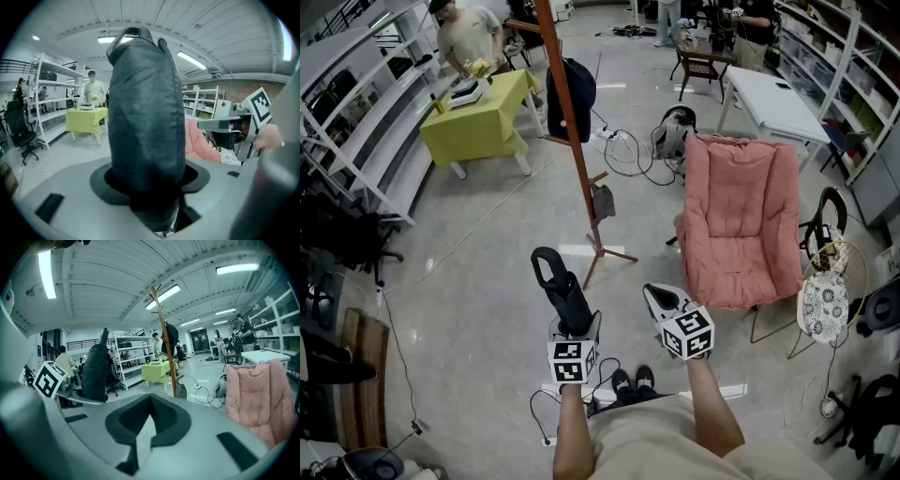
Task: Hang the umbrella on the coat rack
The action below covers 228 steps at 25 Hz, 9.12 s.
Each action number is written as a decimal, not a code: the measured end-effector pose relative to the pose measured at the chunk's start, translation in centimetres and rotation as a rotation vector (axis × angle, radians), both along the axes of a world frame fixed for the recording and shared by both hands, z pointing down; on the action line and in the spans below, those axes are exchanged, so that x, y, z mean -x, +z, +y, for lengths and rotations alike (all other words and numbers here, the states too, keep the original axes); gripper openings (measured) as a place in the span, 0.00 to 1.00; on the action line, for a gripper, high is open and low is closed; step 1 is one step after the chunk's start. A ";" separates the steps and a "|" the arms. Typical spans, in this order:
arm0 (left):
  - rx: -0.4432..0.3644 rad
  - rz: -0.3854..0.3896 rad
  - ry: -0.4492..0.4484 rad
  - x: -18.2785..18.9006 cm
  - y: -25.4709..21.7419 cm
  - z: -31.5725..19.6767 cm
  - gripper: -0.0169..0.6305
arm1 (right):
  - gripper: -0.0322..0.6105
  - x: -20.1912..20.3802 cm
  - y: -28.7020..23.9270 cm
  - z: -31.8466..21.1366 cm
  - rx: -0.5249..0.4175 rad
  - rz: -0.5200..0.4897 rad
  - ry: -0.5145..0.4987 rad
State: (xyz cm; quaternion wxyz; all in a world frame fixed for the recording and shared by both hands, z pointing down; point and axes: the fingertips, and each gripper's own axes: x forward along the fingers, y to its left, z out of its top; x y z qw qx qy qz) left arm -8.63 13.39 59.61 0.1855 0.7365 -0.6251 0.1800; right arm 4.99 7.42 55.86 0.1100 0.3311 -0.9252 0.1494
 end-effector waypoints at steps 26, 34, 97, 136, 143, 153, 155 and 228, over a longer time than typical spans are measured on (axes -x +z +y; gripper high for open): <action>-0.014 -0.013 -0.065 -3.9 0.7 0.1 0.43 | 0.05 -3.6 2.8 1.4 0.037 -0.034 -0.191; -0.013 -0.027 -0.067 -2.9 0.0 -0.9 0.43 | 0.06 -3.8 2.9 -1.0 0.068 -0.040 -0.125; -0.005 -0.095 0.013 7.1 -3.5 -30.6 0.43 | 0.05 10.1 -0.3 -30.5 0.086 -0.089 -0.112; 0.038 -0.086 0.056 6.0 -1.2 -34.2 0.43 | 0.05 8.0 1.2 -30.5 0.130 -0.027 -0.070; 0.049 -0.088 0.056 6.2 -0.3 -34.7 0.43 | 0.06 7.9 1.7 -31.0 0.131 -0.015 -0.065; 0.041 -0.078 0.056 6.6 0.5 -36.4 0.43 | 0.05 8.0 1.8 -32.2 0.117 -0.001 -0.059; 0.041 -0.075 0.057 6.6 0.7 -36.7 0.43 | 0.05 7.9 1.7 -32.5 0.100 0.022 -0.055; -0.084 -0.037 0.035 9.9 -1.0 -28.6 0.49 | 0.06 13.0 2.5 -24.6 0.082 -0.005 -0.041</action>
